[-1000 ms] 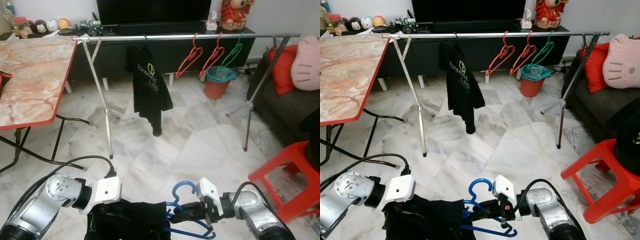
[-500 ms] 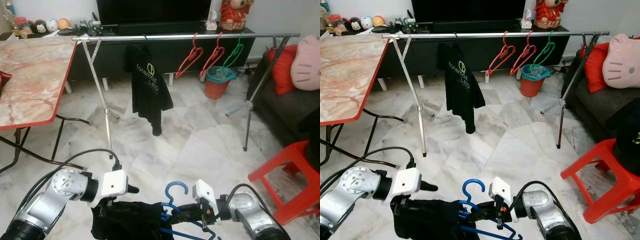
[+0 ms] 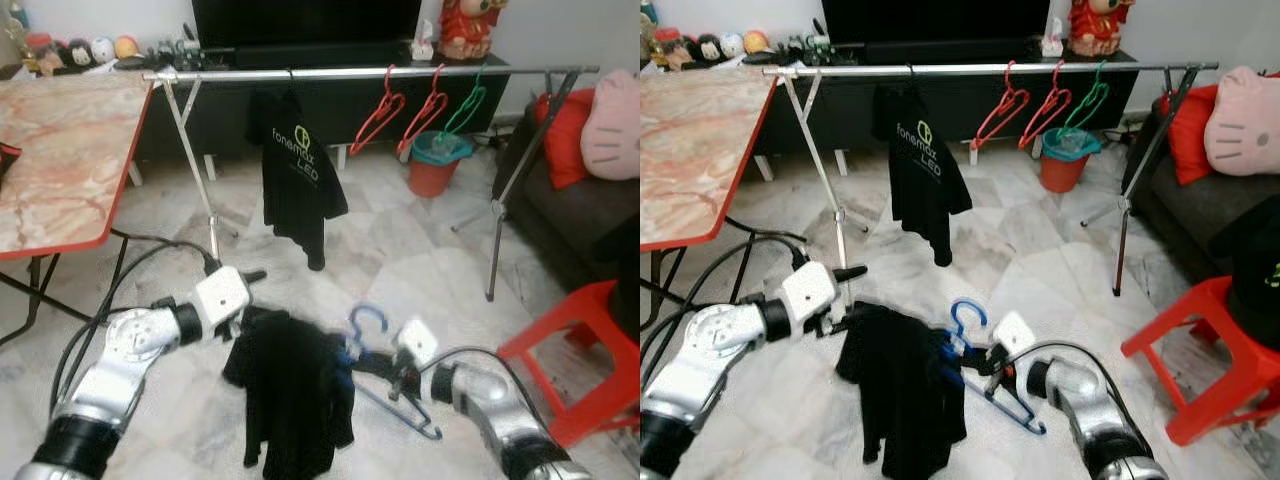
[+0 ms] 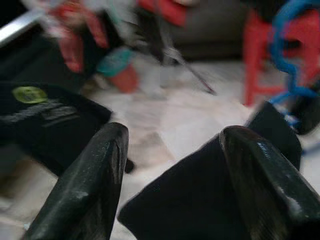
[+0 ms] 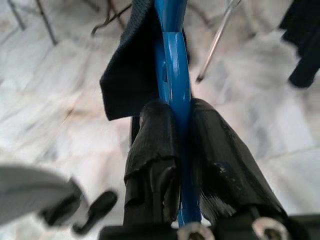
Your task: Hang hanger
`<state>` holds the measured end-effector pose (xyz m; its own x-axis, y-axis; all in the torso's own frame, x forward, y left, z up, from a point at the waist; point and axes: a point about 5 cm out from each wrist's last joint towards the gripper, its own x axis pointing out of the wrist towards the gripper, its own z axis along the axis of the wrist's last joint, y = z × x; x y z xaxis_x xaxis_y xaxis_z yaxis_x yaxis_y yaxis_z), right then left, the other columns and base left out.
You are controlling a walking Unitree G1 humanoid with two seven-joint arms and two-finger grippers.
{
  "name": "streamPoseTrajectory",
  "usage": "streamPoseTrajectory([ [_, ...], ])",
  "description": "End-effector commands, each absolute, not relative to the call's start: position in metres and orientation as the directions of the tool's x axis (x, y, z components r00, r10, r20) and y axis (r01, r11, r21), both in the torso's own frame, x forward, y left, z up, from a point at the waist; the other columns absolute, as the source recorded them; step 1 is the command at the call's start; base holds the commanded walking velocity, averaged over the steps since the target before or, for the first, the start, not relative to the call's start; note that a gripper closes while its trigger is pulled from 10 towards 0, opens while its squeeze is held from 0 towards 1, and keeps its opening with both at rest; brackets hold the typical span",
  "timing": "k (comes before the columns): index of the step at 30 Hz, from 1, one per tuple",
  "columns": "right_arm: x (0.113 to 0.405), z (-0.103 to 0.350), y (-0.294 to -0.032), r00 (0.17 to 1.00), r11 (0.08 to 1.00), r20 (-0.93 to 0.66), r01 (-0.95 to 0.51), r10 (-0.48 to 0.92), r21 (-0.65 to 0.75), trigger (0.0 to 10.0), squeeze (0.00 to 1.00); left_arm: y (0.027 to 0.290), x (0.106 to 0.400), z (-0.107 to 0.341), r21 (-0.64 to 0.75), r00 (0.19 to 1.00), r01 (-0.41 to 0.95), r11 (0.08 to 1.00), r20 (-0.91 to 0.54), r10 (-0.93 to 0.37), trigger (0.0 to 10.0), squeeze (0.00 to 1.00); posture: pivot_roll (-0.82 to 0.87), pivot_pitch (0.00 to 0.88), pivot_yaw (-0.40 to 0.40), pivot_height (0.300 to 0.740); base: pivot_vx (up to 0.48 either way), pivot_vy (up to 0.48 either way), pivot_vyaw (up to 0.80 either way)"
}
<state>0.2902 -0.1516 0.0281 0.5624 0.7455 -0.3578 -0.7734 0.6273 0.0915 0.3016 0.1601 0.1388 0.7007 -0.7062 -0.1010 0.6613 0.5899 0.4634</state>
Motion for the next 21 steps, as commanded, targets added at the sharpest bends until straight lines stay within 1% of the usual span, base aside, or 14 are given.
streamPoseTrajectory([
  [1,0.297,0.036,-0.147,0.608,0.653,-0.294,-0.753,0.738,0.082,0.0,0.0,0.161,0.308,0.142,0.459,0.763,0.588,0.666,-0.042,-0.645,10.0,0.91,0.05,0.0,-0.029,0.74,0.0,0.0,0.0],
  [2,0.299,0.038,-0.145,0.625,0.668,-0.277,-0.738,0.73,0.096,0.0,0.0,0.158,0.309,0.14,0.442,0.782,0.566,0.696,-0.021,-0.623,10.0,0.0,0.05,0.0,-0.029,0.74,0.0,0.0,0.0],
  [5,0.306,0.043,-0.141,0.669,0.701,-0.23,-0.704,0.707,0.109,0.0,0.0,0.151,0.31,0.138,0.407,0.827,0.502,0.764,0.035,-0.562,10.0,0.0,0.04,0.0,-0.03,0.74,0.0,0.0,0.0],
  [8,0.311,0.049,-0.139,0.696,0.721,-0.201,-0.686,0.69,0.099,0.0,0.0,0.142,0.31,0.138,0.386,0.843,0.467,0.795,0.078,-0.533,10.0,0.0,0.04,0.0,-0.03,0.74,0.0,0.0,0.0],
  [10,0.319,0.058,-0.137,0.732,0.748,-0.152,-0.656,0.664,0.103,0.0,0.0,0.133,0.309,0.136,0.366,0.854,0.446,0.817,0.101,-0.511,10.0,0.0,0.04,0.0,-0.032,0.74,0.0,0.0,0.0],
  [12,0.324,0.064,-0.135,0.752,0.762,-0.126,-0.639,0.648,0.103,0.0,0.0,0.128,0.309,0.135,0.351,0.864,0.427,0.833,0.114,-0.491,10.0,0.0,0.04,0.0,-0.035,0.74,0.0,0.0,0.0],
  [14,0.327,0.067,-0.133,0.762,0.771,-0.117,-0.63,0.637,0.09,0.0,0.0,0.125,0.309,0.134,0.352,0.869,0.416,0.839,0.119,-0.48,10.0,0.0,0.04,0.0,-0.038,0.74,0.0,0.0,0.0],
  [17,0.333,0.072,-0.134,0.802,0.808,-0.105,-0.585,0.588,0.065,0.0,0.0,0.125,0.308,0.134,0.341,0.879,0.394,0.854,0.132,-0.458,10.0,0.0,0.04,0.0,-0.041,0.74,0.0,0.0,0.0],
  [19,0.337,0.076,-0.134,0.817,0.82,-0.077,-0.563,0.571,0.105,0.0,0.0,0.125,0.307,0.132,0.344,0.878,0.398,0.851,0.126,-0.461,10.0,0.0,0.04,0.0,-0.04,0.74,0.0,0.0,0.0],
  [21,0.337,0.077,-0.134,0.816,0.818,-0.07,-0.565,0.574,0.109,0.0,0.0,0.124,0.306,0.131,0.343,0.875,0.408,0.846,0.12,-0.47,10.0,0.0,0.04,0.0,-0.039,0.74,0.0,0.0,0.0],
])
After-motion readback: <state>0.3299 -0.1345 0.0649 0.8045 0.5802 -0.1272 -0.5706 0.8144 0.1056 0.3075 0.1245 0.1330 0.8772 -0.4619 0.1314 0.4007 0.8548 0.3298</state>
